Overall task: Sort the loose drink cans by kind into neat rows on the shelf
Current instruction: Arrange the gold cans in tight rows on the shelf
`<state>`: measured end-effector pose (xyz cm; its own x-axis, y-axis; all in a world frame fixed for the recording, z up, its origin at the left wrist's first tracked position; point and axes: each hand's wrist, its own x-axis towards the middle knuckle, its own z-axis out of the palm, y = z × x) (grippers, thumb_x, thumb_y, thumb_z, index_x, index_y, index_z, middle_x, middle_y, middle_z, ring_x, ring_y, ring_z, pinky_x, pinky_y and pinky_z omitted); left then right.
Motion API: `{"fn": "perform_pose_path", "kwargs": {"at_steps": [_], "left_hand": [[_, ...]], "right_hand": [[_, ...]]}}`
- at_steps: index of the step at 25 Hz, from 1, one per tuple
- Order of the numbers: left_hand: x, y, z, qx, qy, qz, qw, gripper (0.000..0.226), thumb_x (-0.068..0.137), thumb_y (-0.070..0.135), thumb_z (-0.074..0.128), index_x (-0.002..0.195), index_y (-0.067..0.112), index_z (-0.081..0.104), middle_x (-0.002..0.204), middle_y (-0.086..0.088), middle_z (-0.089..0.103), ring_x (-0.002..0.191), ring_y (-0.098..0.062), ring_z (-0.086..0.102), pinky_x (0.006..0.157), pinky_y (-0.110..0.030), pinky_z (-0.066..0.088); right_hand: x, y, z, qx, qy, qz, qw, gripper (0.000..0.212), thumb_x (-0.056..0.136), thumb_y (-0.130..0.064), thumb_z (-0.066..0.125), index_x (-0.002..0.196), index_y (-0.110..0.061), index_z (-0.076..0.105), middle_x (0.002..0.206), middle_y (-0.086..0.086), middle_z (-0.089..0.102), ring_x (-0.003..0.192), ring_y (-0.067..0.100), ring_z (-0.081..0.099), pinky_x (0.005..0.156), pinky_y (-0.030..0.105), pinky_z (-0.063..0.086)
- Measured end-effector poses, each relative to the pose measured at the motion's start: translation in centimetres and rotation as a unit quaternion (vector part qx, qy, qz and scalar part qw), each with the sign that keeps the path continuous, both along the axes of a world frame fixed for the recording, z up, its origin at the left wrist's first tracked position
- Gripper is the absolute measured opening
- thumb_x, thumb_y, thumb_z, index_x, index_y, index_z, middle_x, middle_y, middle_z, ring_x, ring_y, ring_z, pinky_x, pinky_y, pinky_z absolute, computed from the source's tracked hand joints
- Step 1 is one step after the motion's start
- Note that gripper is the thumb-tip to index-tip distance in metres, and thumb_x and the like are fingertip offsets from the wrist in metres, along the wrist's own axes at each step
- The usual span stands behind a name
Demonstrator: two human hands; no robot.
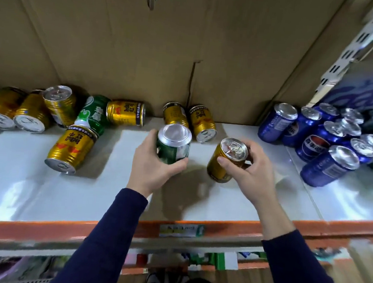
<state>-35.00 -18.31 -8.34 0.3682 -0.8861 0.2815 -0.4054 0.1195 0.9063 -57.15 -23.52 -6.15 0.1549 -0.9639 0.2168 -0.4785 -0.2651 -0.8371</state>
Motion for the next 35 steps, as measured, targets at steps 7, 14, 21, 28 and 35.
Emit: {"fn": "perform_pose_path", "kwargs": {"at_steps": [7,14,21,28,35], "left_hand": [[-9.7,-2.8,2.5,-0.051,-0.036,-0.139,0.988,0.06,0.061,0.067,0.074,0.106,0.034,0.053,0.097,0.022,0.063,0.09,0.002,0.059,0.07,-0.028,0.054],[-27.3,-4.2,2.2,-0.063,-0.023,-0.259,0.964,0.061,0.064,0.066,0.073,0.109,0.03,0.057,0.098,0.02,0.067,0.089,0.001,0.063,0.073,-0.026,0.053],[-45.3,-4.5,2.2,-0.073,-0.03,-0.293,0.953,0.062,0.067,0.066,0.069,0.11,0.024,0.057,0.099,0.011,0.066,0.09,-0.007,0.061,0.074,-0.033,0.052],[-56.6,-6.4,1.7,-0.063,-0.025,-0.335,0.94,0.057,0.067,0.057,0.074,0.11,0.024,0.057,0.098,0.012,0.066,0.09,-0.008,0.063,0.07,-0.041,0.054],[-67.1,-13.2,1.7,-0.073,-0.023,-0.343,0.936,0.054,0.065,0.058,0.071,0.105,0.029,0.051,0.096,0.015,0.065,0.088,-0.003,0.062,0.074,-0.029,0.053]], "right_hand": [[-9.7,2.7,0.9,-0.047,-0.028,-0.109,0.993,0.043,0.07,-0.026,0.084,0.104,-0.027,0.059,0.092,-0.018,0.064,0.086,-0.011,0.058,0.071,0.004,0.043],[-26.4,5.7,1.2,-0.068,-0.055,-0.204,0.975,0.038,0.067,-0.042,0.08,0.1,-0.037,0.062,0.091,-0.022,0.067,0.088,-0.005,0.062,0.069,0.006,0.044],[-44.3,7.9,1.7,-0.053,-0.082,-0.22,0.971,0.046,0.062,-0.05,0.079,0.102,-0.036,0.062,0.096,-0.02,0.069,0.089,-0.001,0.065,0.07,0.008,0.047],[-54.8,6.9,-0.4,-0.054,-0.084,-0.268,0.958,0.056,0.06,-0.052,0.078,0.108,-0.028,0.064,0.097,-0.022,0.068,0.09,0.0,0.065,0.07,0.008,0.046],[-64.2,0.6,-1.2,-0.036,-0.082,-0.273,0.958,0.055,0.06,-0.052,0.079,0.108,-0.032,0.062,0.099,-0.015,0.07,0.094,0.003,0.065,0.075,0.014,0.05]]}}
